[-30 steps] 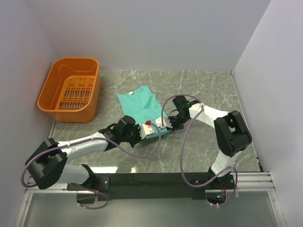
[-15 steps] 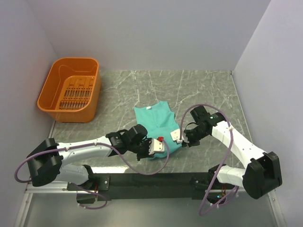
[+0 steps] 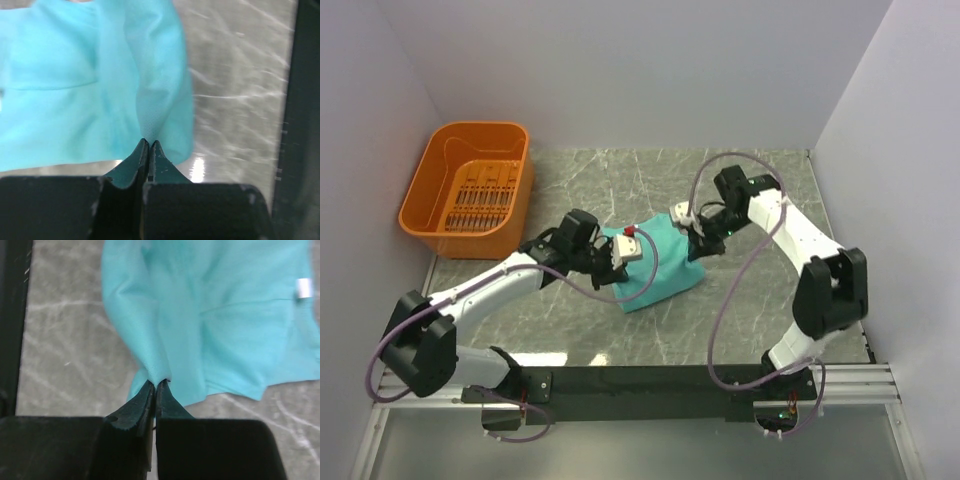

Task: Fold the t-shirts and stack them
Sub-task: Fold the tshirt

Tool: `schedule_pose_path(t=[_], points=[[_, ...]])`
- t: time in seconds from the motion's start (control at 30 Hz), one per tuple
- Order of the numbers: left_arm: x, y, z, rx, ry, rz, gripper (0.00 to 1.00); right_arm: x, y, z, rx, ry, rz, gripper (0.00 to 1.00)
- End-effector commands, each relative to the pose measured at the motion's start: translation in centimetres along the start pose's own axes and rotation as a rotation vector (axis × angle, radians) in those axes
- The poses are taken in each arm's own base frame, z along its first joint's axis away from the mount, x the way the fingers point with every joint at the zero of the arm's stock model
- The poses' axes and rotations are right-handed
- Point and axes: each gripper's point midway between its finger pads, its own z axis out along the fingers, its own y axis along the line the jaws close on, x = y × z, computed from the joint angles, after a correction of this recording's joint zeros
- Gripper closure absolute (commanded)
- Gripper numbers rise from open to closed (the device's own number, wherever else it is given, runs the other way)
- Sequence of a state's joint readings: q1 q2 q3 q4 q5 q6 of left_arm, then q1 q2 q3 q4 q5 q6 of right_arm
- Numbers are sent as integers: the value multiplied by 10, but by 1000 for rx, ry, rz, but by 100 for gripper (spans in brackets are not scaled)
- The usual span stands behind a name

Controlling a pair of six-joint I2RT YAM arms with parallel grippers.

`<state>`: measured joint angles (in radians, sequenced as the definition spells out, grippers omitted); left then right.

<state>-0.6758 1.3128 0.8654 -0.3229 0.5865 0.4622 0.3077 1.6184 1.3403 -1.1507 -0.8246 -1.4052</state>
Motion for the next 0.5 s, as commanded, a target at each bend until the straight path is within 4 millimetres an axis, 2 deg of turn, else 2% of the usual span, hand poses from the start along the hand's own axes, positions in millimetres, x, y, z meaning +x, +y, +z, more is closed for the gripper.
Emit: schedule_pose_path(t=[0.0, 0.1, 0.13, 0.17, 0.2, 0.23, 0.37, 0.47], points=[[-19, 34, -4, -3, -68, 51, 99, -24, -24, -7, -10, -101, 88, 100], [-32, 68, -9, -61, -95, 52, 99, -32, -53, -5, -2, -135, 149, 100], [-34, 76, -9, -73, -101, 54, 99, -39, -63, -9, 14, -148, 162, 100], [-35, 83, -10, -85, -106, 50, 99, -35, -69, -4, 4, -156, 188, 100], [-34, 92, -11, -101, -110, 38, 99, -40, -76, -5, 12, -183, 190, 100], [-41, 102, -13, -130, -129, 57, 99, -44, -83, -8, 27, -198, 210, 100], [-49, 130, -23, -226, -169, 68, 99, -54, -104, -11, 77, -250, 235, 100], [-57, 140, -30, -278, -207, 91, 99, -61, -116, -16, 116, -281, 229, 100]])
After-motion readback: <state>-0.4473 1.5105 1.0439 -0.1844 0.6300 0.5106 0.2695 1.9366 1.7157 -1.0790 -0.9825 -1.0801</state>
